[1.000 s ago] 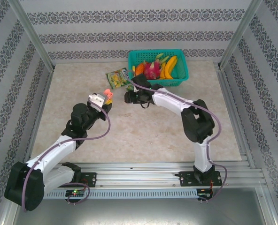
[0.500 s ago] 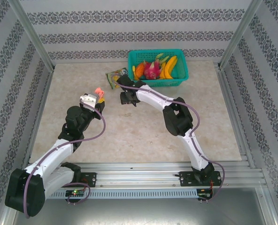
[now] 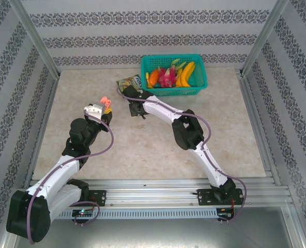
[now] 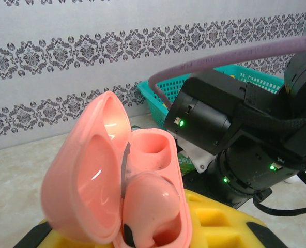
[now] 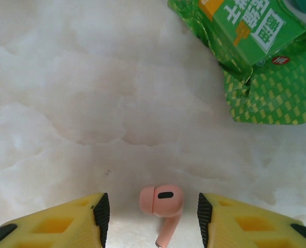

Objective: Insert the wireless bluetooth earbuds into the charging case

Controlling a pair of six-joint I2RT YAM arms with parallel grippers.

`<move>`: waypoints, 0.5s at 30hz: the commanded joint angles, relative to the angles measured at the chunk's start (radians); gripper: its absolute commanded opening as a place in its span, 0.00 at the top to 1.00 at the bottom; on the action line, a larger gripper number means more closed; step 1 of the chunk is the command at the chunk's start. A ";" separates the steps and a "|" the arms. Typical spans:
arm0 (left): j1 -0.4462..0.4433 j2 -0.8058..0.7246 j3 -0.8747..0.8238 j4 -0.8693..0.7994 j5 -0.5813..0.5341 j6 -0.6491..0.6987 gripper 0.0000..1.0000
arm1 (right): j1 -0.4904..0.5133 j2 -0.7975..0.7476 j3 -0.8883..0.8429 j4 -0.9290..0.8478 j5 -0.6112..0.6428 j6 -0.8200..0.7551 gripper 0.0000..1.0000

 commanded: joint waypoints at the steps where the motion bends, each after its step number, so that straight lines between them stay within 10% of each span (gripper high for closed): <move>1: 0.018 -0.023 -0.011 0.049 0.016 -0.022 1.00 | 0.009 0.026 0.036 -0.038 0.054 0.027 0.50; 15: 0.030 -0.029 -0.021 0.058 0.027 -0.033 1.00 | 0.011 0.059 0.045 -0.039 0.072 0.041 0.56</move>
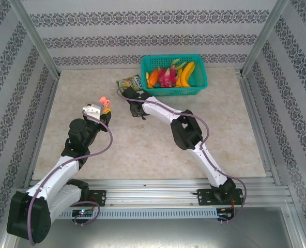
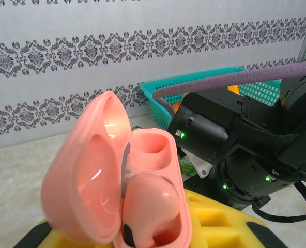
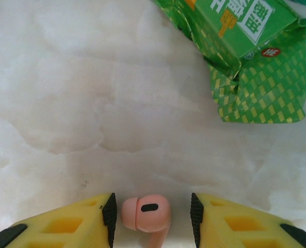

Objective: Insert the wireless bluetooth earbuds into the charging case

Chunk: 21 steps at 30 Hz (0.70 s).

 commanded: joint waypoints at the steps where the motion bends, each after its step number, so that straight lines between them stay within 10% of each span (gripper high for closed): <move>1: 0.016 -0.019 -0.014 0.058 0.019 -0.019 1.00 | 0.010 0.032 0.030 -0.027 0.034 0.016 0.56; 21: 0.018 -0.019 -0.017 0.062 0.024 -0.034 1.00 | 0.018 -0.029 -0.048 0.001 0.037 0.018 0.68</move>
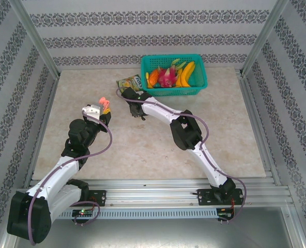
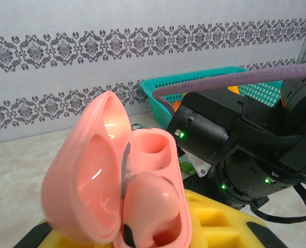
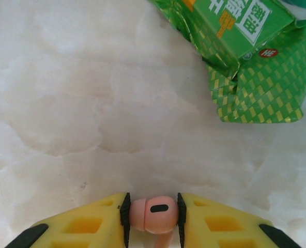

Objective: Insert the wireless bluetooth earbuds into the charging case

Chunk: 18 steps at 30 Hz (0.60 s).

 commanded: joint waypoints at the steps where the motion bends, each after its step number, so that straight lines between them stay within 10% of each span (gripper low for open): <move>1: 0.012 -0.020 -0.007 0.059 0.021 -0.015 1.00 | 0.011 -0.034 -0.047 -0.006 0.011 0.011 0.68; 18: 0.013 -0.022 0.008 0.049 0.031 -0.010 1.00 | 0.029 -0.318 -0.564 0.294 -0.197 -0.280 0.69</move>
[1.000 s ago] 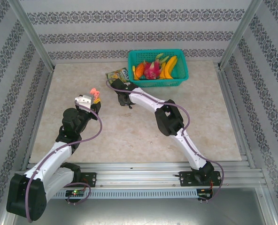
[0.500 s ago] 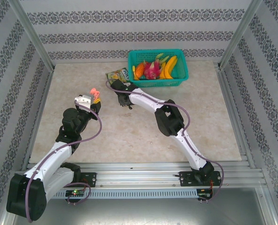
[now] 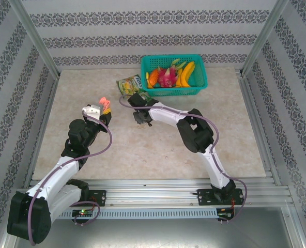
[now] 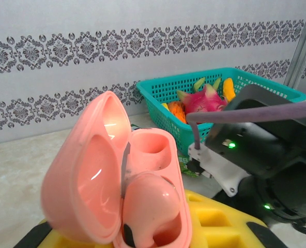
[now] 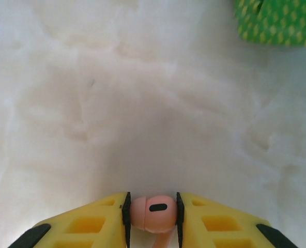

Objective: Insert the wireless bluetooth earbuds into the charging case

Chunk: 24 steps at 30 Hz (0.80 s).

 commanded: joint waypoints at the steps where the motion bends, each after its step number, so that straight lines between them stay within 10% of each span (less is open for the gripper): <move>1: 0.012 -0.018 0.009 0.049 0.018 -0.007 1.00 | 0.024 -0.072 -0.115 0.042 -0.102 -0.090 0.69; 24: 0.013 -0.009 0.039 0.013 0.183 -0.024 1.00 | -0.064 -0.585 -0.483 0.366 -0.191 0.001 0.70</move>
